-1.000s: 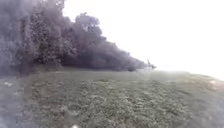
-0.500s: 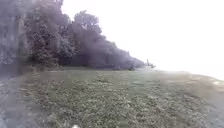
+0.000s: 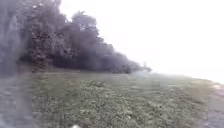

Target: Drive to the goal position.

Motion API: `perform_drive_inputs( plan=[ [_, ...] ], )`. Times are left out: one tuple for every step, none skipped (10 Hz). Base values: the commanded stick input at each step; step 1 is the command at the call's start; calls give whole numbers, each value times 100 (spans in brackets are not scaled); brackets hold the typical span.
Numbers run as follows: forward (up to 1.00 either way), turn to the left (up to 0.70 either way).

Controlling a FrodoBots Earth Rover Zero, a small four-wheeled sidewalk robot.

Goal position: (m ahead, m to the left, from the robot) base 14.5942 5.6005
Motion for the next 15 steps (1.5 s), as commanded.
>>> perform_drive_inputs(
  plan=[
    [60,0],
    [60,0],
    [60,0],
    [60,0],
    [60,0],
    [60,0],
    [60,0],
    [60,0],
    [60,0],
    [60,0],
    [60,0],
    [60,0],
    [60,-1],
    [60,-3],
    [60,-15]
  ],
)
